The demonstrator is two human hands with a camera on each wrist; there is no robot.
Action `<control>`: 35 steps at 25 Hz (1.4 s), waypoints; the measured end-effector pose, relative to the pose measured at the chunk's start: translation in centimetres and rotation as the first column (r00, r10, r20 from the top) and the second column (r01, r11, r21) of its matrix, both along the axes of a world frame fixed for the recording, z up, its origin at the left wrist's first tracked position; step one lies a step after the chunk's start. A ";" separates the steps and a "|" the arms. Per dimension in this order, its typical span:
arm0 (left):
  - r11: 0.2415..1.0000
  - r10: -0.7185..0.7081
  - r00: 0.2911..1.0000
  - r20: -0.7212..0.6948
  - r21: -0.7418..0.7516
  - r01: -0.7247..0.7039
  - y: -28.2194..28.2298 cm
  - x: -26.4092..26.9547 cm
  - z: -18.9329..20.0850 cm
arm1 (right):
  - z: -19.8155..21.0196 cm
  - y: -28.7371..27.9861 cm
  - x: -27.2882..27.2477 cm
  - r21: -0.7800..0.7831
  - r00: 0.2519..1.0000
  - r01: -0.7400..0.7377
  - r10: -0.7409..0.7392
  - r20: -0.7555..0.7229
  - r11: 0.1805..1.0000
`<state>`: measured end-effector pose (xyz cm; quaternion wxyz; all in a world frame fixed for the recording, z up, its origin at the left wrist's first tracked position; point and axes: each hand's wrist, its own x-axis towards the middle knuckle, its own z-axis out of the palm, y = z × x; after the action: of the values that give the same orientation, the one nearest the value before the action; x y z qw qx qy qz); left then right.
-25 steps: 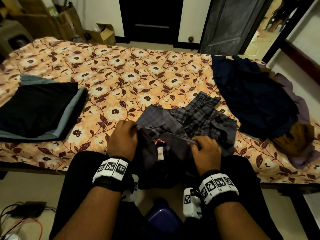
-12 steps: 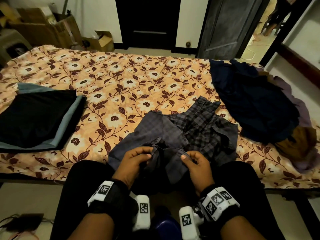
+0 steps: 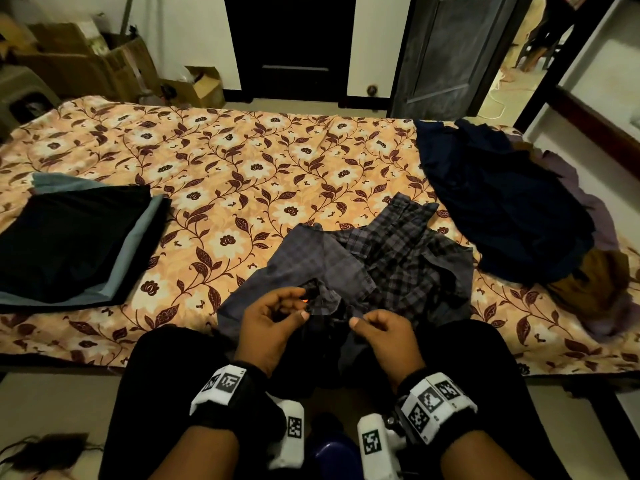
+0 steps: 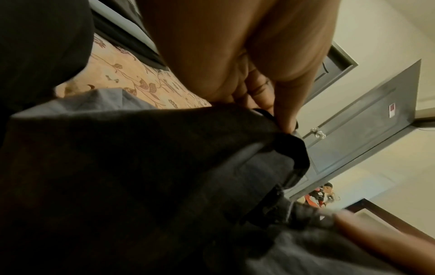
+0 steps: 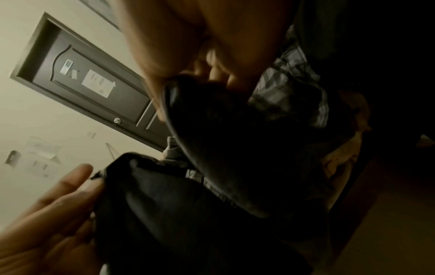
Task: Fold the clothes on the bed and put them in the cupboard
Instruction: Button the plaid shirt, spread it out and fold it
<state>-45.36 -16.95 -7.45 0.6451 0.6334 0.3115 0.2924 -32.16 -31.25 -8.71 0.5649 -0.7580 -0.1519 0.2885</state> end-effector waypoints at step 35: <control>0.968 -0.227 0.969 0.100 -0.085 0.235 -3.3 1.4 0.0 | 1.0 0.2 -0.3 0.293 0.954 -0.063 0.144 -0.264 0.954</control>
<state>-43.94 -20.27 -7.40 0.7179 0.6198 0.2201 0.2280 -32.41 -31.01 -7.68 0.6666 -0.6120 -0.1489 0.3986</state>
